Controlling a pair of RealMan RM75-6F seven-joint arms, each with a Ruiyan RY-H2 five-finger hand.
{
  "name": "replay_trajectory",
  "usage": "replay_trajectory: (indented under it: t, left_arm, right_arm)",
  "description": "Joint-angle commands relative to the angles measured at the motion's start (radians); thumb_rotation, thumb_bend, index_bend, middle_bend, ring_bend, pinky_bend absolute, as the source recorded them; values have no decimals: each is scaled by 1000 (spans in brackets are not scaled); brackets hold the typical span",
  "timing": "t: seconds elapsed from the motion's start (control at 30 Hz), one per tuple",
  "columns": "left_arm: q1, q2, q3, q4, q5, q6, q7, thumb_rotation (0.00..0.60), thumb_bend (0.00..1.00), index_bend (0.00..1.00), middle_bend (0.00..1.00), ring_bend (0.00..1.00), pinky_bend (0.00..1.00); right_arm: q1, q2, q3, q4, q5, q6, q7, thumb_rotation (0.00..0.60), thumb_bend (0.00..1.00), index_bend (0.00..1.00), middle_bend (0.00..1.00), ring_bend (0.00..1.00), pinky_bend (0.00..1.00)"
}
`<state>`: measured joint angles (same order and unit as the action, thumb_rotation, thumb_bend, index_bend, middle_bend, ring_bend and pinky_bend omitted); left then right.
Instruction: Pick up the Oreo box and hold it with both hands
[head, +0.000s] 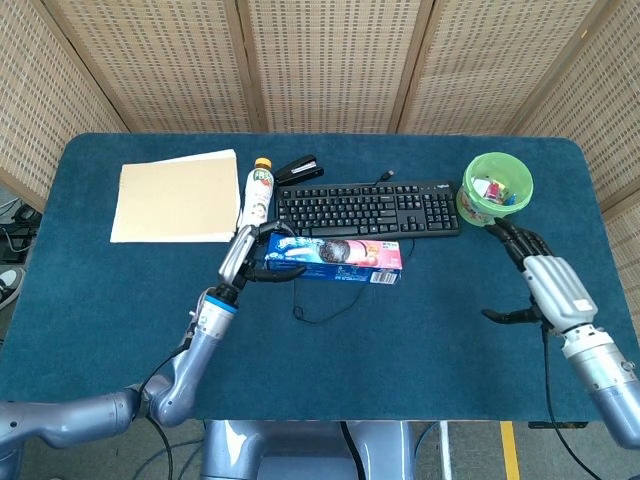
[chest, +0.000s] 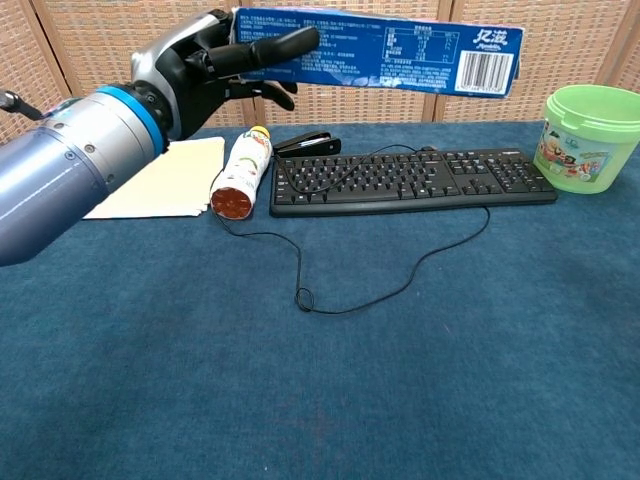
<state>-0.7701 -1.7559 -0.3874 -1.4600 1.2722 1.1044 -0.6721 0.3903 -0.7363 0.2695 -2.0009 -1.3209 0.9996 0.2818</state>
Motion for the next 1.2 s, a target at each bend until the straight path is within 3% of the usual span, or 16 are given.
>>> replay_trajectory:
  t: [0.03, 0.17, 0.4, 0.53, 0.87, 1.07, 1.2]
  left_arm:
    - [-7, -12, 0, 8, 1, -4, 6, 600, 188, 761, 576, 532, 472]
    - [-14, -36, -7, 26, -4, -1, 5, 600, 185, 764, 577, 532, 472]
    - [-23, -96, -5, 51, 24, 42, 10, 600, 179, 766, 581, 532, 472]
    - [-31, -128, -8, 69, 35, 61, 20, 600, 176, 766, 581, 532, 472]
    - [-38, -179, -17, 94, 36, 89, 39, 600, 174, 767, 581, 532, 472]
    - [-41, -210, -38, 86, 27, 107, 39, 600, 174, 767, 582, 532, 472]
    - [-37, -212, -40, 72, 23, 109, 47, 600, 174, 768, 584, 532, 472]
  right_arm:
    - [76, 29, 37, -26, 26, -93, 65, 600, 0, 0, 0, 0, 0]
    - [156, 30, 68, -23, 85, -175, 44, 600, 0, 0, 0, 0, 0]
    - [383, 33, 80, 13, 372, -470, -29, 600, 0, 0, 0, 0, 0]
    - [485, 59, 71, 14, 487, -565, -49, 600, 0, 0, 0, 0, 0]
    - [653, 49, -38, 12, 681, -569, -162, 600, 0, 0, 0, 0, 0]
    - [725, 6, -114, -20, 769, -445, -262, 600, 0, 5, 0, 0, 0]
    - [735, -41, -138, -24, 801, -359, -308, 600, 0, 110, 22, 0, 0]
